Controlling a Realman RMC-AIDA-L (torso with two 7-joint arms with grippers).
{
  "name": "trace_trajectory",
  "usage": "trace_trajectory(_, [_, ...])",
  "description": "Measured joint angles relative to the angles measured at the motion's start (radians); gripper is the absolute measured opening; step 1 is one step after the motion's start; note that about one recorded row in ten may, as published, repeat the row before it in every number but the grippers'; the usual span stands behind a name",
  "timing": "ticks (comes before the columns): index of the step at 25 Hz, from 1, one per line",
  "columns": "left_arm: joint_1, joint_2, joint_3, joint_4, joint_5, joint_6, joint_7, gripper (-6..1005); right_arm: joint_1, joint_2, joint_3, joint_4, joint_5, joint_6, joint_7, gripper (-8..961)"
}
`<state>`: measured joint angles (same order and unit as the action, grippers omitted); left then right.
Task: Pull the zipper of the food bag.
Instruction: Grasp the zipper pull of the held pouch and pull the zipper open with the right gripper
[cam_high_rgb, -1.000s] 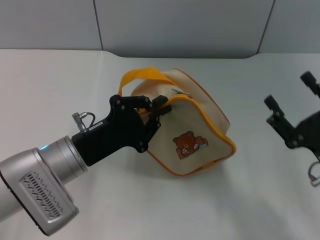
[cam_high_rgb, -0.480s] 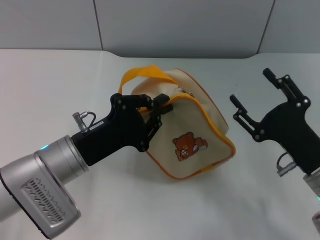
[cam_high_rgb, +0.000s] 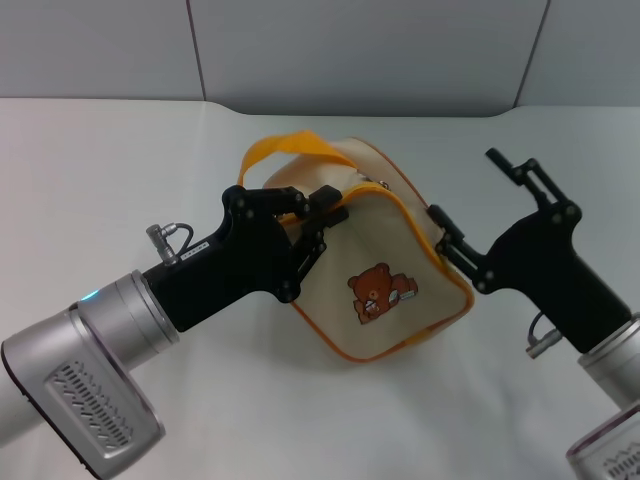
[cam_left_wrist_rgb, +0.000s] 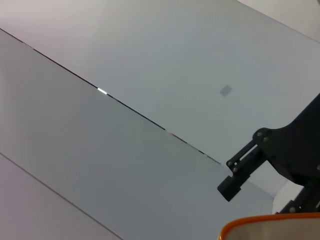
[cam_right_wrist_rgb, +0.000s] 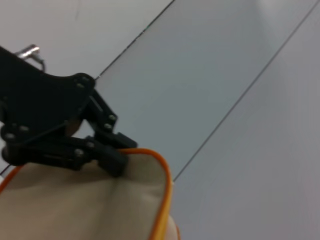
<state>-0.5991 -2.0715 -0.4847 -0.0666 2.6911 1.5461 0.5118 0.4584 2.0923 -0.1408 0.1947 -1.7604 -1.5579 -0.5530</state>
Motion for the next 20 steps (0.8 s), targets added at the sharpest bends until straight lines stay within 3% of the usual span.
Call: trace_trajectory(20, [-0.002, -0.001, -0.005, -0.012, -0.001, 0.000, 0.001, 89, 0.020, 0.000, 0.009, 0.031, -0.115, 0.034, -0.096, 729])
